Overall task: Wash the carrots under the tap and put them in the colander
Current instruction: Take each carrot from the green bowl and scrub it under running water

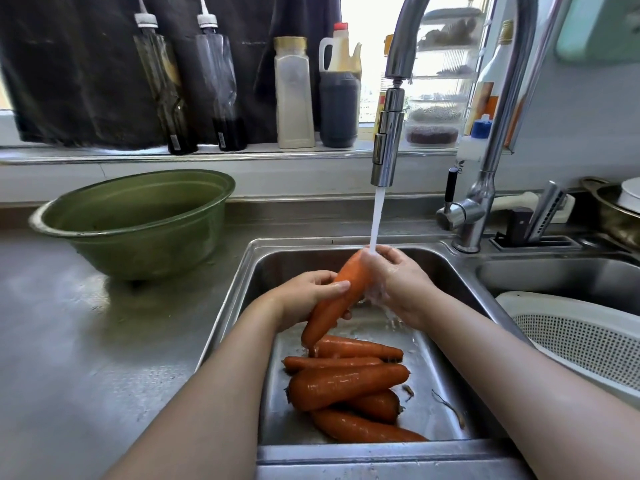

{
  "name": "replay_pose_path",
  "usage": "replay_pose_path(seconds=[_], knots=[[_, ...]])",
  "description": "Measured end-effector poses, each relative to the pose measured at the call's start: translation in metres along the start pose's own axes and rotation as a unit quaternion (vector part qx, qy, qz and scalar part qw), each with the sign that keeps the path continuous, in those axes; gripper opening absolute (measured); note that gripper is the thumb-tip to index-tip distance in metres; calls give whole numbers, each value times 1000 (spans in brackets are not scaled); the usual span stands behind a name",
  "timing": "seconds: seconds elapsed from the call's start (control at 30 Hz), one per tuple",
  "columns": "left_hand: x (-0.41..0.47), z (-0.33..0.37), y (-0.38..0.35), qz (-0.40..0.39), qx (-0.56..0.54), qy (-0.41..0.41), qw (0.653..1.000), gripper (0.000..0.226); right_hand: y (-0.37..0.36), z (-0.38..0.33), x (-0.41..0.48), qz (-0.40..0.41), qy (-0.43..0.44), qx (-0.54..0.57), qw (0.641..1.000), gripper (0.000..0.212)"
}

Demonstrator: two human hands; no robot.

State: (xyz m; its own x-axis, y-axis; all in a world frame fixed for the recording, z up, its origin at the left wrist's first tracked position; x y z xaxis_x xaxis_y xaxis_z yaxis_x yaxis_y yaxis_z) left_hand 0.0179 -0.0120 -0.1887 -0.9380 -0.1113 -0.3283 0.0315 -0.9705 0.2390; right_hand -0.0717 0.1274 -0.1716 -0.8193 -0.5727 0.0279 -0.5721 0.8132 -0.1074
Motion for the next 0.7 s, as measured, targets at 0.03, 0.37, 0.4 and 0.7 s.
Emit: replay_pose_path(seconds=[0.03,0.37,0.4,0.7], knots=[[1,0,-1,-1,12,-1,1000,44,3,-2,1,40,9,-20,999,18],[4,4,13,81,65,-24,994,48,6,4,1,-37,-53,90,994,30],[3,7,14,97,76,-33,992,48,4,2,0,-54,-55,109,991,30],[-5,28,9,220,221,-92,946,48,4,-8,-5,94,-7,-11,996,28]])
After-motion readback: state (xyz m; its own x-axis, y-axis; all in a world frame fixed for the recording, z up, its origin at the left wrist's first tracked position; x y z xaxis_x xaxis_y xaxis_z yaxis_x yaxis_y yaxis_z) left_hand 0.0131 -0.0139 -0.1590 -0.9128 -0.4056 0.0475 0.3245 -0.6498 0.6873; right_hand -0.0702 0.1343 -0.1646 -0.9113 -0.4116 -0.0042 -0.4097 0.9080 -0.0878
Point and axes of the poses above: each hand's wrist, its own x-axis towards the middle knuckle, its own y-axis out of the back of the hand, z = x × y, the point moved 7 cm from there along x, towards the middle knuckle, and after that the axes turned 7 degrees about y, right-handed, at the moved point
